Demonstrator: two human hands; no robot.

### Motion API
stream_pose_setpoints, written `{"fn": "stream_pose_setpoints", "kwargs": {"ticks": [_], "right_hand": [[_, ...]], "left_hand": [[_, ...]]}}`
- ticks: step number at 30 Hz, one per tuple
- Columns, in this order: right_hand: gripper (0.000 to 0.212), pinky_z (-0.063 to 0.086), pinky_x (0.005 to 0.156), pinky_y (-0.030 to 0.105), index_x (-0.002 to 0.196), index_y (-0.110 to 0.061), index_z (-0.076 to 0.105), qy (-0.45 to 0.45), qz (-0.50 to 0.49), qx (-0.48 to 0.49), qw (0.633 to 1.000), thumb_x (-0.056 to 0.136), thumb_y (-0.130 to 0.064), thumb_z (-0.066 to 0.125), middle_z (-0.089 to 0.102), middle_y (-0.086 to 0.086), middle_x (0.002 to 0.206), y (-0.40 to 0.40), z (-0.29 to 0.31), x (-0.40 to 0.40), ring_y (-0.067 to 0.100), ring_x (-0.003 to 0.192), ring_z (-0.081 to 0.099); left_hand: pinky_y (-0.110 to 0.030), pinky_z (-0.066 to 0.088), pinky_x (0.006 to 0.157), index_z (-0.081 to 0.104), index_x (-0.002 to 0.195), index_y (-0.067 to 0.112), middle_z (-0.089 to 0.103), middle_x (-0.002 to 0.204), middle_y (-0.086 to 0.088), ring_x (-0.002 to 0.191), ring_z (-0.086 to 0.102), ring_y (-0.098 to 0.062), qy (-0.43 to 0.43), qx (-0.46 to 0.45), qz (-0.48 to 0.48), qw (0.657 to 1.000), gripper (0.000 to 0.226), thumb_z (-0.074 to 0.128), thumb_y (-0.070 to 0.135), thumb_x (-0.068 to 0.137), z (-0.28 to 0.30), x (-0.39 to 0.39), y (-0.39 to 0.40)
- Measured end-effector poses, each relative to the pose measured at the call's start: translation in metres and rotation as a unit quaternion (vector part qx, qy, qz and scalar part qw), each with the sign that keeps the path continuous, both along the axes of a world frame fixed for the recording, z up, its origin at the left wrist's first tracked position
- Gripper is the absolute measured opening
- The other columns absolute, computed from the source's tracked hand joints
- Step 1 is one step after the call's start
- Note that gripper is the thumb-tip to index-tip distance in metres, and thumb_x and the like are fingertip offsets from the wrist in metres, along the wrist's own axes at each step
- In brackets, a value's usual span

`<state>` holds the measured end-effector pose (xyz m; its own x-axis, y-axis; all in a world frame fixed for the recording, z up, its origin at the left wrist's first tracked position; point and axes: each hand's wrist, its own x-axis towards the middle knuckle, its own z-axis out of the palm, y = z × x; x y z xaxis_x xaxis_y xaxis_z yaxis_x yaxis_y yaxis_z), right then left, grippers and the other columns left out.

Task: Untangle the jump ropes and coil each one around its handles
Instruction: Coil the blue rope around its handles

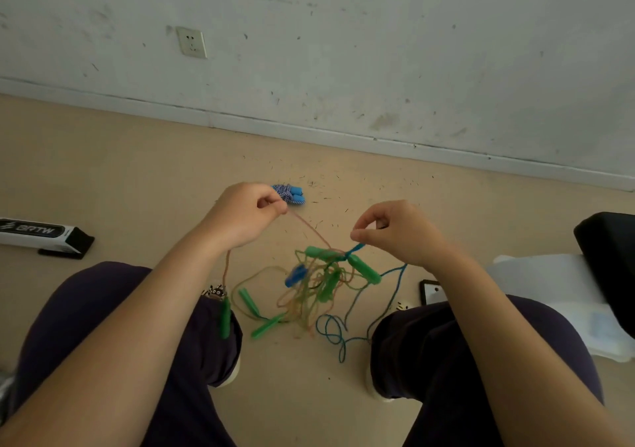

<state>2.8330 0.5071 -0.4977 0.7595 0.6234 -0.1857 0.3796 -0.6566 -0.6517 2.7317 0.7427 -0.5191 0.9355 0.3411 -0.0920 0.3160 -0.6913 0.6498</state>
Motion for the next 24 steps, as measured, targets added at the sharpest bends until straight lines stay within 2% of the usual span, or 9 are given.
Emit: {"fn": "stream_pose_setpoints", "kwargs": {"ticks": [3,6,9,12,15,17,19,22,24], "right_hand": [[0.008,0.031,0.052,0.017,0.082,-0.024,0.070,0.007,0.034,0.013,0.999,0.088,-0.029,0.070,0.044,-0.015,0.049,0.006,-0.006,-0.008,0.002,0.047,0.037],[0.008,0.031,0.050,0.020,0.086,-0.017,0.069,0.087,0.040,0.144,0.985,0.091,-0.023,0.067,0.039,-0.012,0.050,0.013,-0.009,-0.014,0.007,0.047,0.032],[0.007,0.027,0.047,0.022,0.088,-0.010,0.065,0.179,0.028,0.282,0.942,0.093,-0.014,0.063,0.039,-0.004,0.055,0.017,-0.005,-0.017,0.010,0.048,0.029],[0.007,0.026,0.048,0.024,0.087,-0.010,0.063,0.206,0.023,0.329,0.921,0.093,-0.014,0.062,0.039,-0.008,0.053,0.019,-0.002,-0.018,0.009,0.047,0.030],[0.008,0.027,0.047,0.022,0.088,-0.008,0.065,0.176,0.002,0.310,0.934,0.093,-0.015,0.064,0.036,-0.003,0.054,0.019,-0.007,-0.015,0.010,0.048,0.029],[0.011,0.026,0.047,0.021,0.090,-0.009,0.069,0.115,-0.001,0.254,0.960,0.092,-0.020,0.066,0.034,-0.001,0.055,0.017,-0.009,-0.011,0.011,0.050,0.028],[0.012,0.026,0.047,0.021,0.093,-0.017,0.071,0.085,0.011,0.190,0.978,0.092,-0.029,0.067,0.034,-0.005,0.052,0.015,-0.010,-0.009,0.013,0.051,0.028],[0.018,0.030,0.048,0.023,0.093,-0.020,0.072,0.108,0.034,0.138,0.984,0.091,-0.037,0.065,0.037,-0.008,0.048,0.013,-0.009,-0.010,0.012,0.049,0.032],[0.018,0.042,0.053,0.024,0.089,-0.016,0.072,0.122,0.048,0.136,0.982,0.095,-0.030,0.062,0.050,-0.005,0.054,0.013,-0.009,-0.012,0.012,0.051,0.046]], "left_hand": [[-0.025,0.046,0.074,0.069,0.106,0.030,0.065,0.102,0.007,0.086,0.058,-0.006,0.047,0.004,-0.041,0.998,0.013,0.066,0.032,0.093,-0.007,-0.002,-0.007],[-0.032,0.044,0.102,0.059,0.129,0.041,0.054,0.131,0.016,0.118,0.052,-0.005,0.085,-0.054,-0.144,0.984,0.048,0.075,0.044,0.084,-0.013,-0.001,-0.022],[-0.028,0.033,0.110,0.058,0.131,0.043,0.051,0.138,0.021,0.130,0.044,-0.001,0.095,-0.108,-0.211,0.967,0.056,0.079,0.046,0.079,-0.016,0.001,-0.039],[-0.026,0.035,0.107,0.065,0.113,0.045,0.058,0.126,0.018,0.122,0.050,-0.001,0.085,-0.119,-0.226,0.963,0.035,0.079,0.041,0.081,-0.017,0.001,-0.045],[-0.033,0.046,0.099,0.069,0.101,0.033,0.066,0.107,0.012,0.105,0.060,-0.007,0.086,-0.097,-0.185,0.974,0.017,0.075,0.037,0.085,-0.017,0.005,-0.042],[-0.033,0.050,0.082,0.070,0.094,0.025,0.066,0.086,0.010,0.084,0.061,-0.008,0.081,-0.091,-0.163,0.979,0.016,0.074,0.039,0.086,-0.016,0.007,-0.036],[-0.025,0.041,0.063,0.069,0.086,0.020,0.059,0.067,0.012,0.063,0.053,-0.005,0.070,-0.094,-0.155,0.981,0.022,0.072,0.041,0.087,-0.013,0.007,-0.032],[-0.015,0.044,0.056,0.068,0.082,0.011,0.064,0.062,0.006,0.053,0.057,0.000,0.046,-0.159,-0.132,0.977,0.024,0.073,0.034,0.088,-0.008,0.004,-0.035],[-0.015,0.046,0.054,0.065,0.077,0.010,0.058,0.060,0.001,0.051,0.056,-0.002,0.031,-0.187,-0.127,0.974,0.024,0.075,0.030,0.087,-0.005,0.002,-0.039]]}}
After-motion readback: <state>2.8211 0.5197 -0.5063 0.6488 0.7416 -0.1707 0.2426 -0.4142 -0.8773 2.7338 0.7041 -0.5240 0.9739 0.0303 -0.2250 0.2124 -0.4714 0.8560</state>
